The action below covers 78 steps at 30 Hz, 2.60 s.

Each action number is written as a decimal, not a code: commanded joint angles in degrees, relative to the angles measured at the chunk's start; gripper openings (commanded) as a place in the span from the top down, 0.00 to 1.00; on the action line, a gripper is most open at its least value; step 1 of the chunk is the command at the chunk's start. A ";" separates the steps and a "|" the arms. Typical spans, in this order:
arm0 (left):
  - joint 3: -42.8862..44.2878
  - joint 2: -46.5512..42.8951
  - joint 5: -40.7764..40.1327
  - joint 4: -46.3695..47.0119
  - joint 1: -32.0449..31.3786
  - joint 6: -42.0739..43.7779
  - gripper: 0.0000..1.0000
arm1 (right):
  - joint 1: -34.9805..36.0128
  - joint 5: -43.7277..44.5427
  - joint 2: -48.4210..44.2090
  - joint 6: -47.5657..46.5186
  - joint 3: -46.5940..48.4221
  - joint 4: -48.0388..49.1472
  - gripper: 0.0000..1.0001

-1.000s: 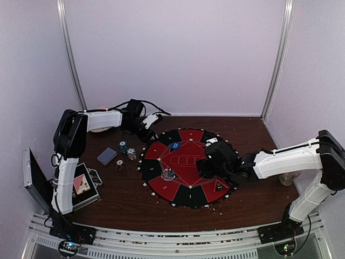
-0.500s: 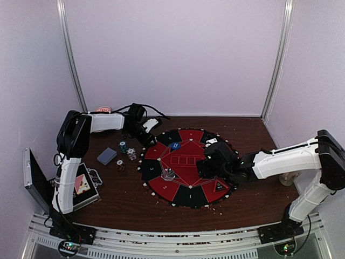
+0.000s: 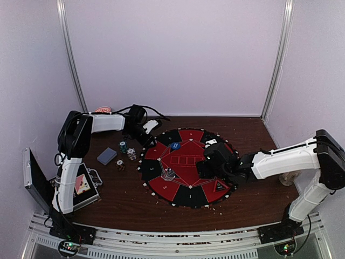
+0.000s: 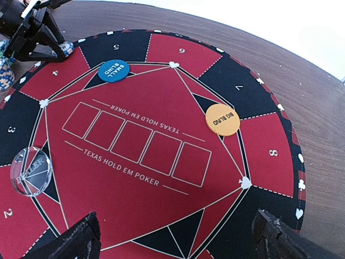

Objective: Distribute texas hold em gaming equipment
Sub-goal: Place the poker chips pile at the small blind area.

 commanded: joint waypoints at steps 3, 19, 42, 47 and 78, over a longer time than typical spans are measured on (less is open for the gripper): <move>0.60 1.25 0.55 2.27 0.22 -0.24 0.69 | -0.25 1.51 0.62 -0.19 0.44 0.04 0.00; 0.97 1.81 1.58 1.93 0.19 -0.37 0.69 | -0.24 1.37 1.23 -0.29 0.70 -0.06 0.00; 2.62 3.29 2.22 2.00 -0.68 -0.10 0.67 | -0.30 1.28 1.67 -0.29 0.98 -0.13 0.00; 2.97 3.70 1.72 2.02 -0.94 0.10 0.67 | -0.23 1.20 1.67 -0.29 0.97 -0.13 0.00; 1.77 -0.12 1.03 1.31 -1.00 0.71 0.22 | -0.30 1.11 0.89 -0.27 0.81 -0.47 0.00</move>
